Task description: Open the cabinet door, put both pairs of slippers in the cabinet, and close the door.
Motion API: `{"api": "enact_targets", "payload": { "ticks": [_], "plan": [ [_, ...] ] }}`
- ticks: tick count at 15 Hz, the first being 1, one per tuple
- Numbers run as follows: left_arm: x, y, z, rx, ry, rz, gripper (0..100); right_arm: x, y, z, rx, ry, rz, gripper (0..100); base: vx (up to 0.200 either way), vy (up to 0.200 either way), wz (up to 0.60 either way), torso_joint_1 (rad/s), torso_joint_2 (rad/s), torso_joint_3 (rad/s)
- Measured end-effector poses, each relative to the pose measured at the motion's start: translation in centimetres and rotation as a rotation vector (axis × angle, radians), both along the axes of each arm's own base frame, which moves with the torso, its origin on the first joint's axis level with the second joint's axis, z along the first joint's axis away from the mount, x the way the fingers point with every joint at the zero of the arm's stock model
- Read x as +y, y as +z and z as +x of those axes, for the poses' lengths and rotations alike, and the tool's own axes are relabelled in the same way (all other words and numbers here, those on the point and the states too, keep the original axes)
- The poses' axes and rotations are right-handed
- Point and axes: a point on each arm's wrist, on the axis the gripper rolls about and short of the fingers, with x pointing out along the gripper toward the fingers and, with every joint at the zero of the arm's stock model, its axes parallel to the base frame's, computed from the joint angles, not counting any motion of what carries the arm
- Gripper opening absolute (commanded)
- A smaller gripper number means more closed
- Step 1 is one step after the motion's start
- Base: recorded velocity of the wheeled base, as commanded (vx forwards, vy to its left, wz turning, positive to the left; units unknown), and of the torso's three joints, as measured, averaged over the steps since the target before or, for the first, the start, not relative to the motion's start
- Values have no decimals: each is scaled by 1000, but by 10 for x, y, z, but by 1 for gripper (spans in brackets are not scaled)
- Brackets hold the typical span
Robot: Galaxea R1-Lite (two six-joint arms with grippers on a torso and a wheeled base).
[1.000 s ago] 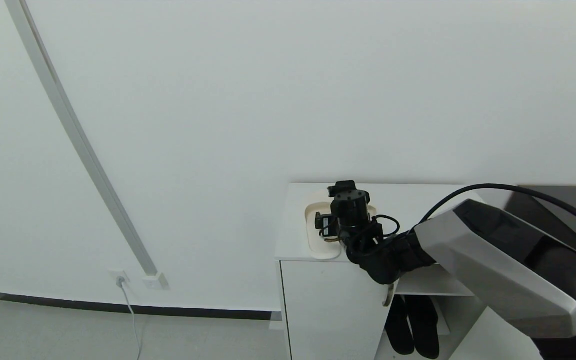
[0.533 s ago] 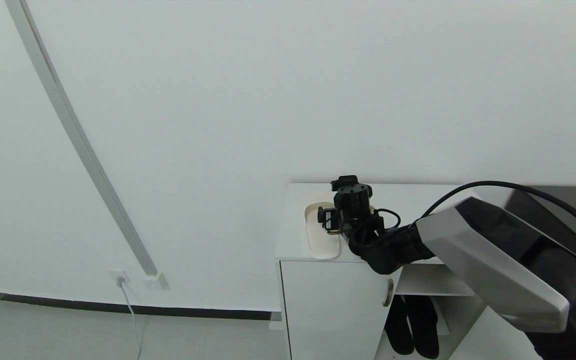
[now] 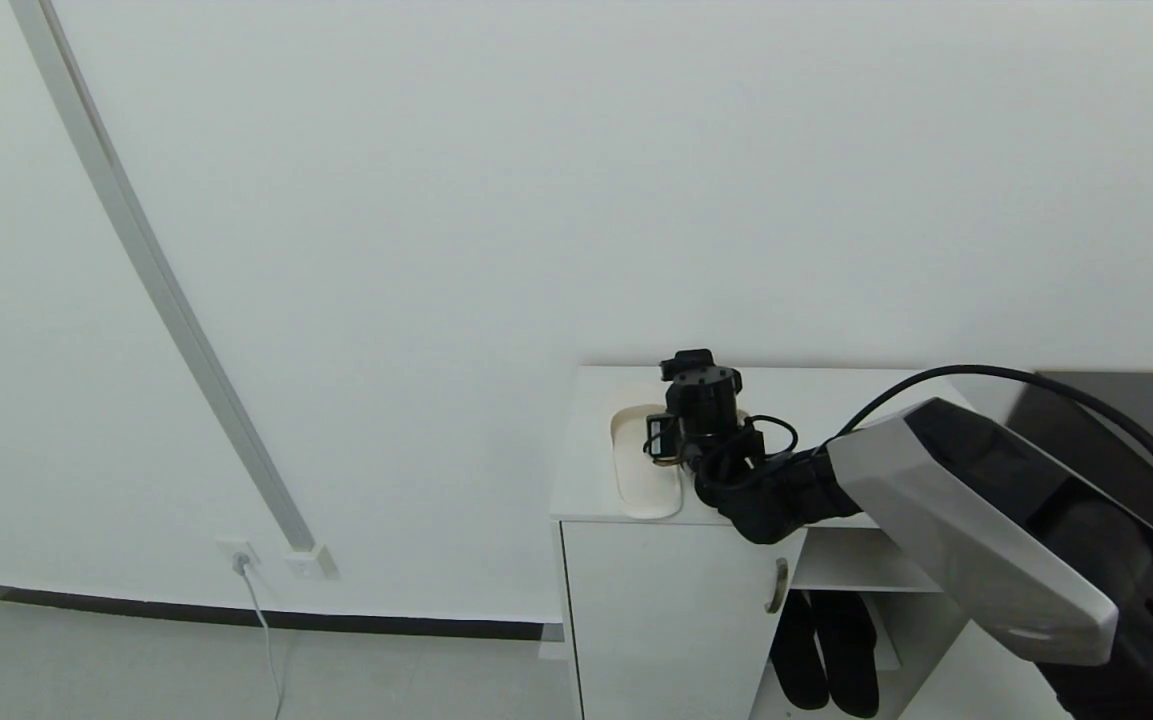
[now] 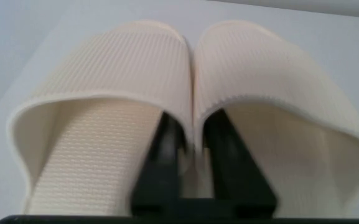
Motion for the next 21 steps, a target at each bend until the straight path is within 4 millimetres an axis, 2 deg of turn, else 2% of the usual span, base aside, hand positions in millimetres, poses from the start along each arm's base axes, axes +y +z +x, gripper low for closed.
{"api": "enact_targets", "payload": {
  "ticks": [8, 15, 18, 21],
  "plan": [
    [0, 0, 0, 0, 1, 0, 0, 0, -1, -5, 3, 2, 5, 0, 0, 0, 0, 0, 0, 0],
    [0, 0, 0, 0, 0, 0, 0, -12, 14, -24, -9, 19, 20, 0, 0, 0, 0, 0, 0, 0],
    [0, 0, 0, 0, 0, 0, 0, -25, 11, -45, 16, 72, 18, 0, 0, 0, 0, 0, 0, 0],
    [0, 0, 0, 0, -1, 1, 0, -40, 20, -78, 33, 166, 31, 0, 0, 0, 0, 0, 0, 0]
  ]
}}
